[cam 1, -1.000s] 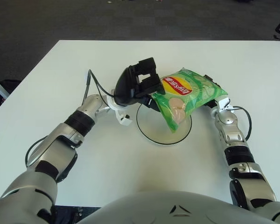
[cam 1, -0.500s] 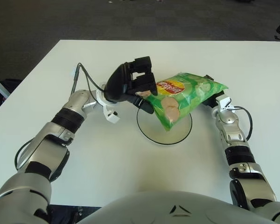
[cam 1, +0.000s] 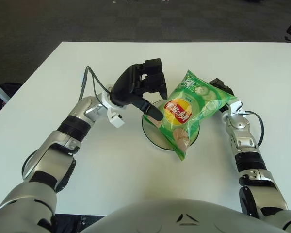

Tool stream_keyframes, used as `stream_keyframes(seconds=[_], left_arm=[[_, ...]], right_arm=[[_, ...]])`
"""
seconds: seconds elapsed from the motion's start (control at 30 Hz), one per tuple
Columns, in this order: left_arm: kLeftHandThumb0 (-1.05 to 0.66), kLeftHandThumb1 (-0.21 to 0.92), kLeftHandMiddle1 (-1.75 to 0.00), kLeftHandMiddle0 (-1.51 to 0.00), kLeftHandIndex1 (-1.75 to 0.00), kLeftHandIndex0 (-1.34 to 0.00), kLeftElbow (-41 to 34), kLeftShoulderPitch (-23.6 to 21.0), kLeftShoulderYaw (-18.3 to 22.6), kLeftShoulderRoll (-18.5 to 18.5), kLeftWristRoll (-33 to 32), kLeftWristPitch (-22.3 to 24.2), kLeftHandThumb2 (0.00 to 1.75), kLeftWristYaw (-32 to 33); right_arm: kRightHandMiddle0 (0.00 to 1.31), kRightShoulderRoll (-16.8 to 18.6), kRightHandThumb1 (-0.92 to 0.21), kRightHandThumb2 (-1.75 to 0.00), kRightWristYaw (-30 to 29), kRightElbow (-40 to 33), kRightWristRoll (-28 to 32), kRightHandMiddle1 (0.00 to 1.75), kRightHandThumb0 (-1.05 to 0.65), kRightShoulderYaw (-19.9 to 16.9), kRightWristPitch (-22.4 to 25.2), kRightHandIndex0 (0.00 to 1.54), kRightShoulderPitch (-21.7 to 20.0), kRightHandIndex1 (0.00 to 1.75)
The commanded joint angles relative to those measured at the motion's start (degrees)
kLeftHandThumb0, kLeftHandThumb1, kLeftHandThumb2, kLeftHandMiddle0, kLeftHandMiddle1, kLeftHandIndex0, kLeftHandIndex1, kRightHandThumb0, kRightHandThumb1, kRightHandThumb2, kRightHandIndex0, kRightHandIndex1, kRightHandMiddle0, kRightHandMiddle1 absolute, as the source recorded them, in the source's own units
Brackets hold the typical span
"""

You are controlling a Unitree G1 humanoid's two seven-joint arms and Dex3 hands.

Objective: Put the snack into the plate.

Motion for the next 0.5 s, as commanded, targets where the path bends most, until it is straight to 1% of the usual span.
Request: stream_keyframes(seconds=[0.0, 0.03, 0.1, 0.2, 0.3, 0.4, 0.47], left_arm=[[0.09, 0.66, -1.65, -0.47, -1.73, -0.46, -4.3, 3.0, 2.4, 0.6, -3.3, 2.3, 0.73, -5.0], [0.06, 0.6, -1.66, -0.45, -1.72, -0.44, -5.3, 3.6, 3.0, 0.5, -3.6, 3.0, 0.85, -6.1], [0.03, 0.56, -1.65, -0.44, -1.71, -0.42, -7.9, 5.4, 4.4, 0.0, -3.6, 4.9, 0.94, -8.2], [0.01, 0.53, -1.63, -0.43, -1.71, -0.41, -12.8, 7.9, 6.6, -1.1, -2.3, 9.0, 0.99, -10.9], [0.0, 0.55, -1.59, -0.42, -1.7, -0.39, -17.7, 9.8, 8.0, -2.5, -0.9, 13.5, 0.96, -13.6], [0.0, 0.58, -1.57, -0.42, -1.69, -0.38, -21.1, 11.1, 8.8, -4.1, 0.3, 16.7, 0.92, -15.7], [0.0, 0.62, -1.53, -0.41, -1.69, -0.38, -24.1, 12.2, 9.2, -5.8, 2.7, 20.1, 0.85, -16.8]], right_arm=[[0.43, -1.0, -0.92, -0.31, 0.2, 1.1, 0.9, 1.51, -0.36, -1.0, 1.1, 0.73, 0.9, 1.68], [0.43, -1.1, -0.92, -0.3, 0.2, 1.1, 1.0, 1.51, -0.36, -1.1, 1.0, 0.73, 0.9, 1.68], [0.43, -1.2, -0.92, -0.3, 0.3, 1.3, 1.2, 1.51, -0.36, -1.5, 0.9, 0.73, 0.8, 1.68], [0.43, -1.5, -0.92, -0.3, 0.3, 1.6, 1.7, 1.51, -0.36, -1.9, 0.7, 0.74, 0.7, 1.67], [0.44, -1.6, -0.92, -0.3, 0.2, 1.7, 2.2, 1.51, -0.36, -2.4, 0.6, 0.74, 0.7, 1.67], [0.44, -1.6, -0.92, -0.3, 0.1, 1.7, 2.4, 1.5, -0.36, -2.8, 0.5, 0.74, 0.7, 1.67], [0.44, -1.5, -0.92, -0.29, -0.2, 1.6, 2.8, 1.5, -0.36, -3.2, 0.4, 0.74, 0.8, 1.67]])
